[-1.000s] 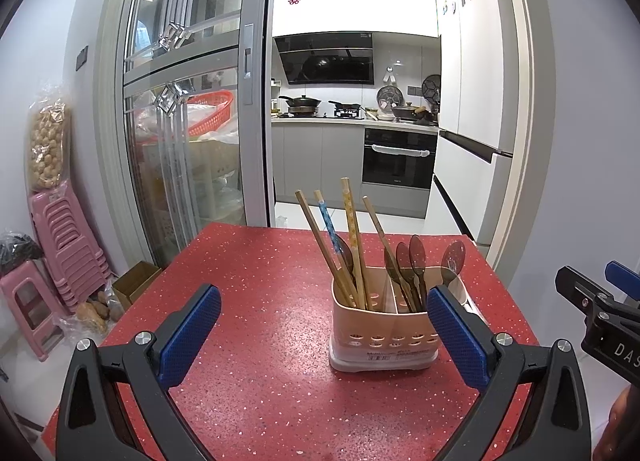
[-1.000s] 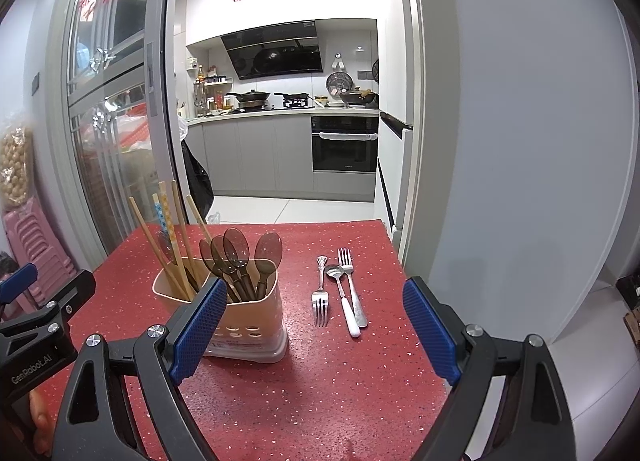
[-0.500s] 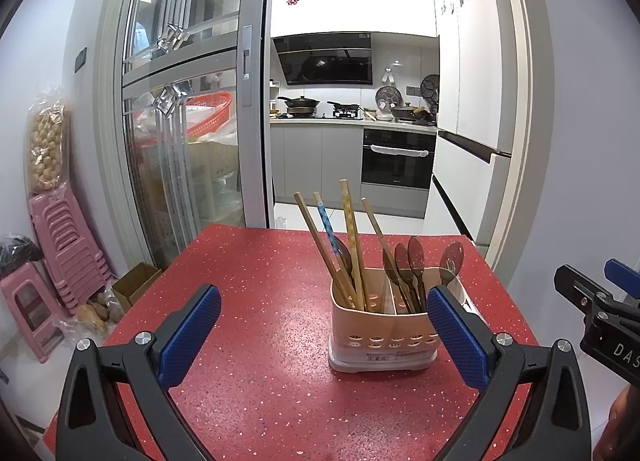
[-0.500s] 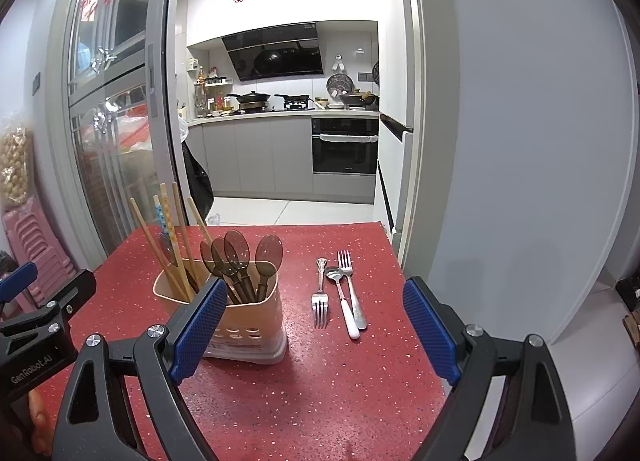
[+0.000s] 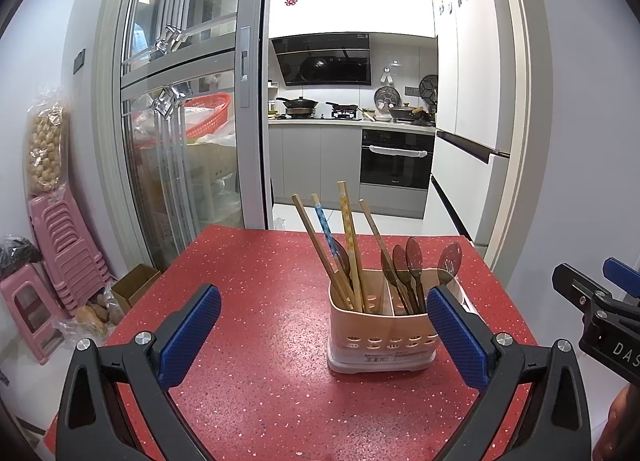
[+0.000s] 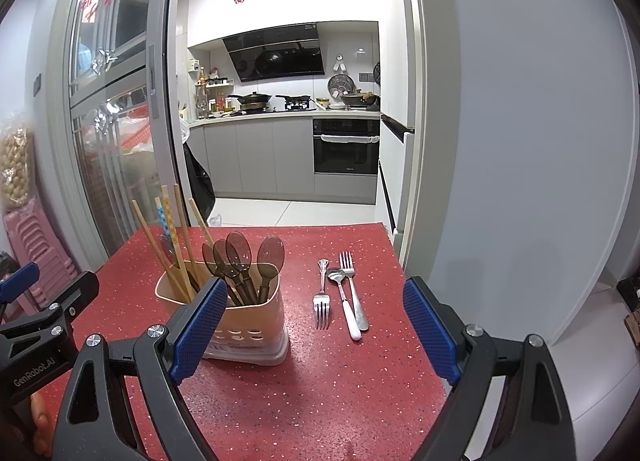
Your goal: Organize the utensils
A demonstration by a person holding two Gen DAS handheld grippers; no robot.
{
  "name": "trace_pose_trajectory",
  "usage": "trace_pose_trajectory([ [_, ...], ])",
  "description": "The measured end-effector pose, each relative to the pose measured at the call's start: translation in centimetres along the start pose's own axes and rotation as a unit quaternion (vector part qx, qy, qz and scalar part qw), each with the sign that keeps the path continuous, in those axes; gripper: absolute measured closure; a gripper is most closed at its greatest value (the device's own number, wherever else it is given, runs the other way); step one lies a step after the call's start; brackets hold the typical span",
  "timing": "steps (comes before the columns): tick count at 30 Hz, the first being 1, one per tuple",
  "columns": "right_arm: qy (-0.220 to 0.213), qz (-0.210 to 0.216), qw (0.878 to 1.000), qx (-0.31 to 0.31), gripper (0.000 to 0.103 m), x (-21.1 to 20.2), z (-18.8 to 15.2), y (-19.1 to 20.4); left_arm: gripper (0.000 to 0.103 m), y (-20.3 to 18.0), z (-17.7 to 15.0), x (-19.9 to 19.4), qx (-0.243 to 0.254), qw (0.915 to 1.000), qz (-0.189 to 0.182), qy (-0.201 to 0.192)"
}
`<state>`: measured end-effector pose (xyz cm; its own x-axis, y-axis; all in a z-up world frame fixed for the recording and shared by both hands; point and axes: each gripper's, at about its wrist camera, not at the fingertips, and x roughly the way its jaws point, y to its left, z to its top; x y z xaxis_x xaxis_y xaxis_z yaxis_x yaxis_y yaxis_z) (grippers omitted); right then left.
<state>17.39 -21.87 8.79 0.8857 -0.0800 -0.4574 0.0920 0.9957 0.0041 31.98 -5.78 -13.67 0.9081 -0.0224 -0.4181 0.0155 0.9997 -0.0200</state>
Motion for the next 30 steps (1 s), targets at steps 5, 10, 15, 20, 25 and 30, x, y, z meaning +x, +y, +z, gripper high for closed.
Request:
trace_pose_trajectory([
  [5,-0.001,-0.001,1.0,0.0,0.011,-0.05,0.03,-0.04,0.0,0.0,0.0,-0.03,0.001,1.0,0.0,-0.001],
  [10,-0.001,0.0,1.0,0.0,0.011,-0.05,0.09,-0.05,0.0,0.06,0.14,-0.07,0.001,1.0,-0.002,0.0],
  [15,-0.001,-0.001,1.0,0.0,0.011,-0.05,0.12,-0.09,0.0,0.06,0.19,-0.11,0.0,1.0,-0.002,0.0],
  [20,-0.002,-0.002,1.0,0.001,0.011,-0.01,0.16,-0.13,0.0,0.09,0.14,-0.19,0.001,1.0,-0.002,0.0],
  [25,-0.001,-0.002,1.0,0.001,0.011,-0.08,0.13,-0.16,0.0,0.11,0.17,-0.21,0.001,1.0,-0.001,0.002],
  [30,-0.001,-0.002,1.0,0.001,0.011,-0.05,0.13,-0.17,0.0,0.08,0.16,-0.23,0.002,1.0,-0.002,0.002],
])
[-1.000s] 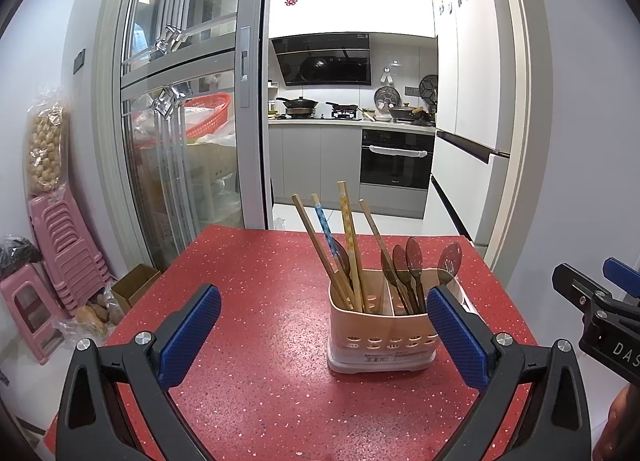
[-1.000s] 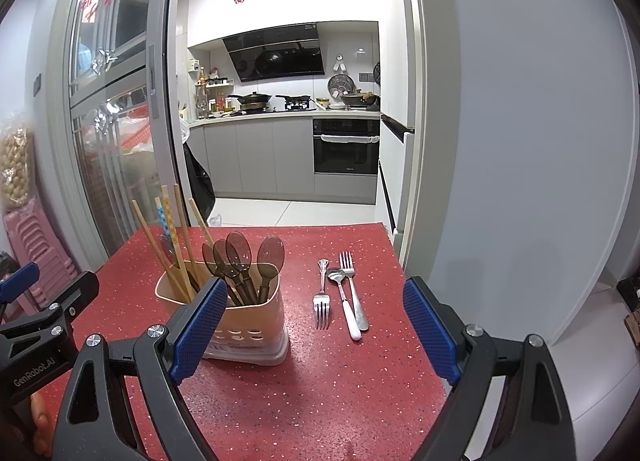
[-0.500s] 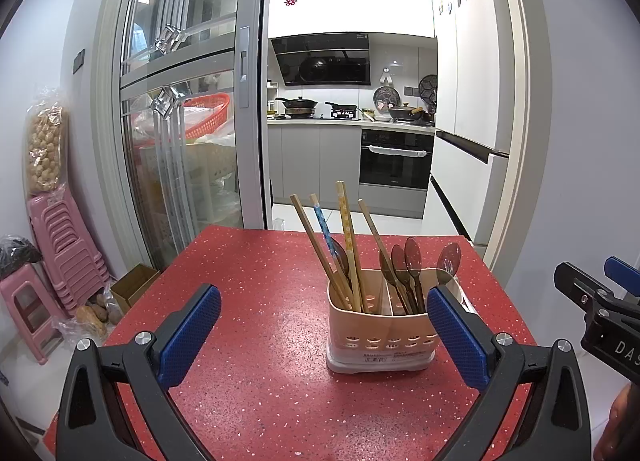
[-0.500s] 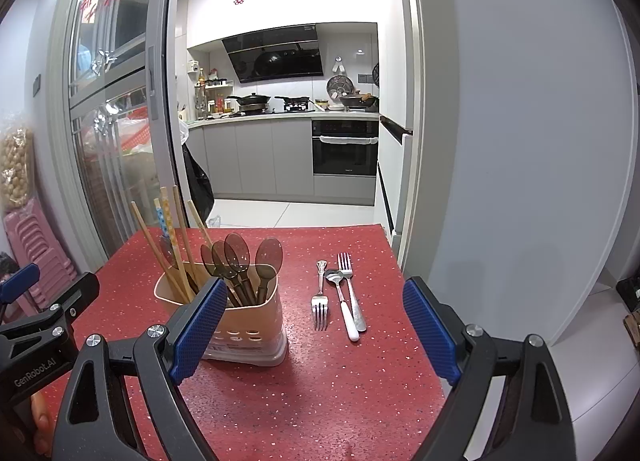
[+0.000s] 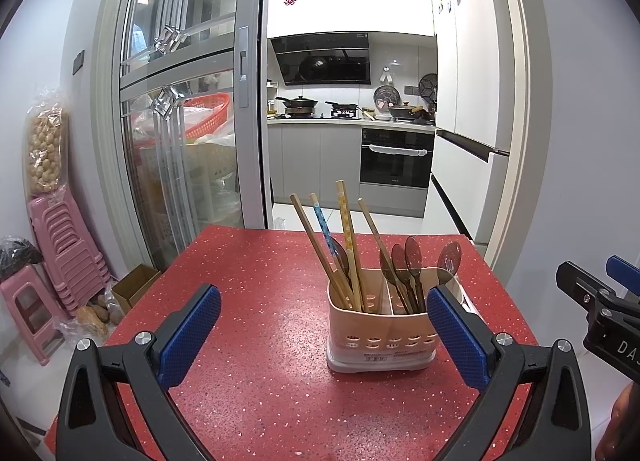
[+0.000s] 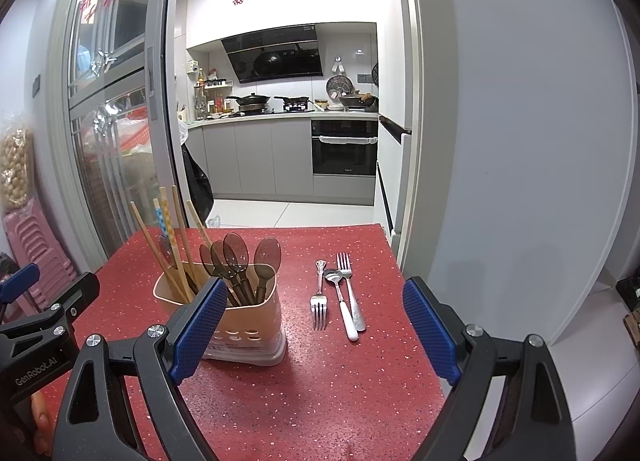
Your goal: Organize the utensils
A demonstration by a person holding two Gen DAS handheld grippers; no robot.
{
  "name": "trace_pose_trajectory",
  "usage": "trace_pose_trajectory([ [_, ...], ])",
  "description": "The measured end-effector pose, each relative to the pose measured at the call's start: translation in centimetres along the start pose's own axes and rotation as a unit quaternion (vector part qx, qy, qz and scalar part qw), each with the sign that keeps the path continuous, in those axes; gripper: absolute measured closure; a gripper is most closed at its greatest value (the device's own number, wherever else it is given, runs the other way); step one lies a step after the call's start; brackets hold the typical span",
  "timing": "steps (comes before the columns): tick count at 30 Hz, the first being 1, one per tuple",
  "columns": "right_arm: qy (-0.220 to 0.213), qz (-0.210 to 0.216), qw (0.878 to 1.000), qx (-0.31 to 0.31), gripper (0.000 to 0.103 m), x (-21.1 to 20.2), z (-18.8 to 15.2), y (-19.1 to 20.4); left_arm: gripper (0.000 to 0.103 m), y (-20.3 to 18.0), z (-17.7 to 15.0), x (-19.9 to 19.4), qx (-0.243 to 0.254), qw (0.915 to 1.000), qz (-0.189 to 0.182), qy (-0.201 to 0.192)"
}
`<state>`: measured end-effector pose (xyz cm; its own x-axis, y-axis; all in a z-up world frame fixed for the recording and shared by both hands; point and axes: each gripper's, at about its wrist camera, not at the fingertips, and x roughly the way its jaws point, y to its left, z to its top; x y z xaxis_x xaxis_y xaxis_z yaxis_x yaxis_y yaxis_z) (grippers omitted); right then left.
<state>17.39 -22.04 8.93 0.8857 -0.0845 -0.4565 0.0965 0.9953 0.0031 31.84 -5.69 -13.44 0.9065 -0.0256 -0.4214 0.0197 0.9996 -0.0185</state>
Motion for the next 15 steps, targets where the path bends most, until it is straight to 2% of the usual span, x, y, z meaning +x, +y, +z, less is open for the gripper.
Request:
trace_pose_trajectory([
  [15,0.001,0.0,1.0,0.001,0.011,-0.08,0.01,-0.07,0.0,-0.1,0.14,-0.05,0.007,1.0,-0.003,0.001],
])
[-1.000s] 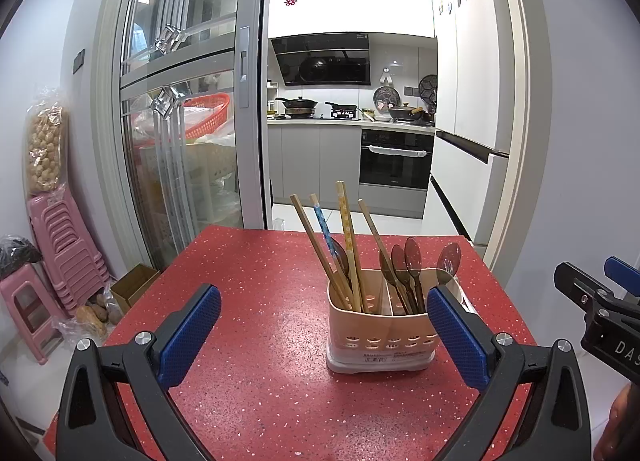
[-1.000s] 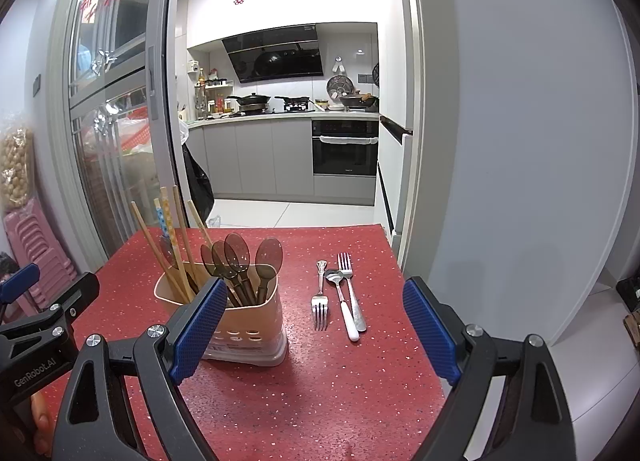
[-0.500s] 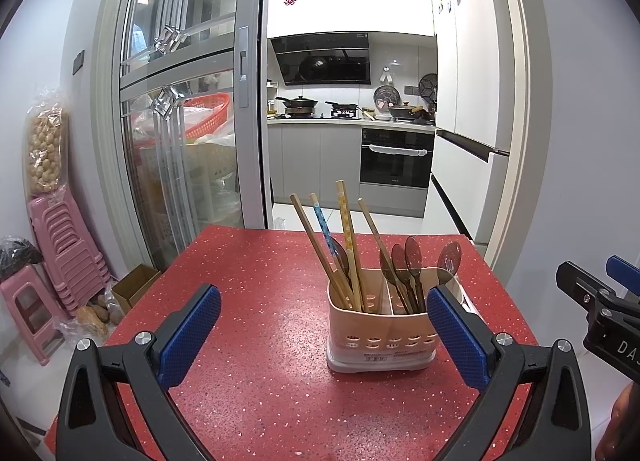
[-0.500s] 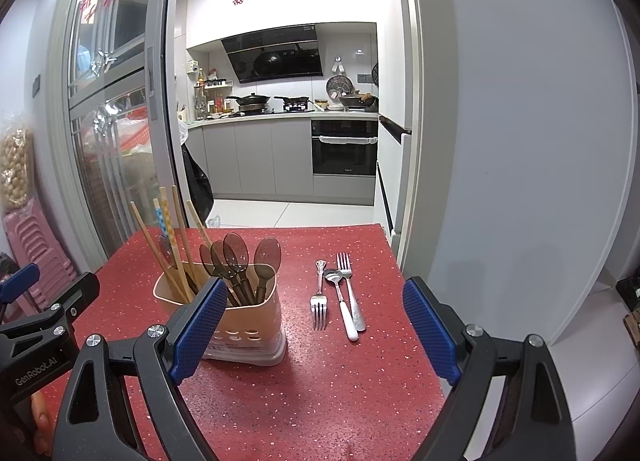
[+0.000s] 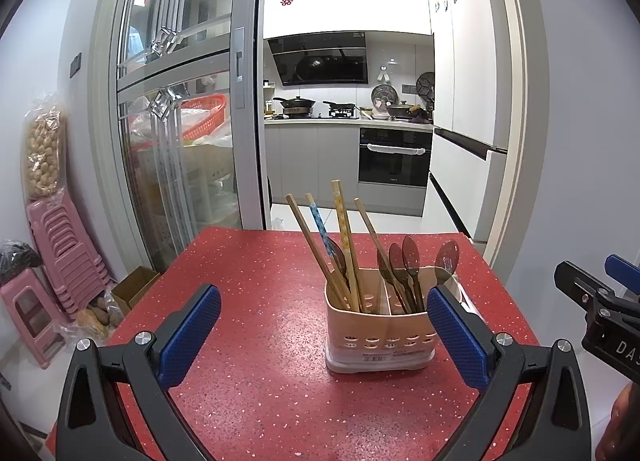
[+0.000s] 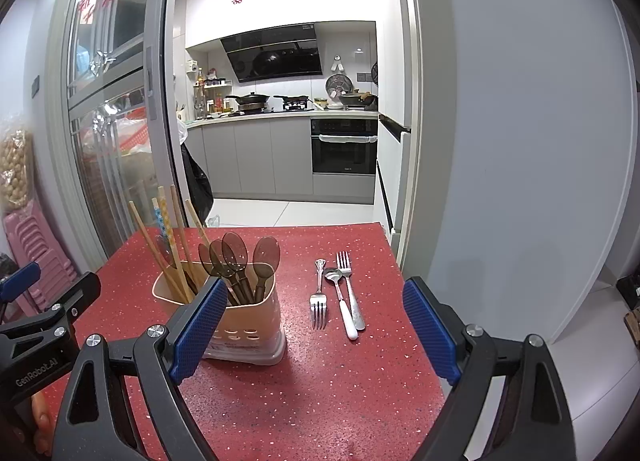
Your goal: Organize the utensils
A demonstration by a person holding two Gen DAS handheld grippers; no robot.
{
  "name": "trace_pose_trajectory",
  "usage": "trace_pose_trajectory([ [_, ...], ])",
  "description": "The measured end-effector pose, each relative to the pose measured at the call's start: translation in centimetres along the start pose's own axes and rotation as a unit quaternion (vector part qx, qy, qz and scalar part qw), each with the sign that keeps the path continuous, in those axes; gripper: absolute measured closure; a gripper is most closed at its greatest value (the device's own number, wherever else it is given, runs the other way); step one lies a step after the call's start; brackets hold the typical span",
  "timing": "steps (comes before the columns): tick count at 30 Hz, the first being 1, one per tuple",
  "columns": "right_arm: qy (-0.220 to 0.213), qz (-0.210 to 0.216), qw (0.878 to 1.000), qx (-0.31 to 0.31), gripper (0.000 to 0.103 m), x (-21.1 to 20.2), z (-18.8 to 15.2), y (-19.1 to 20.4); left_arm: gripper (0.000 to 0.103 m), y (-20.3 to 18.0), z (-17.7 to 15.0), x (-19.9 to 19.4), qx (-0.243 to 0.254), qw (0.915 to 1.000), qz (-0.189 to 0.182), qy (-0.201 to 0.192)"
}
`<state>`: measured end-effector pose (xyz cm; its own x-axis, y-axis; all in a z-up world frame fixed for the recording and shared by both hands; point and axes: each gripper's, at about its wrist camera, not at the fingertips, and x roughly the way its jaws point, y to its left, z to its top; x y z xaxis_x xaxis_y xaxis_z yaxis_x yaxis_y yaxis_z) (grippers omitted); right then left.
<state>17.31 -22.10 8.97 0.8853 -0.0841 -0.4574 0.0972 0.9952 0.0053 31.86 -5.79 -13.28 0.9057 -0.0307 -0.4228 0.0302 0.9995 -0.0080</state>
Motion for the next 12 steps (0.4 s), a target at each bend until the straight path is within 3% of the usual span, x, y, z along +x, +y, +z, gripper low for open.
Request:
trace_pose_trajectory([
  [12,0.002,-0.002,1.0,0.001,0.011,0.03,0.02,-0.04,0.0,0.13,0.06,0.1,0.003,0.9999,-0.012,0.003],
])
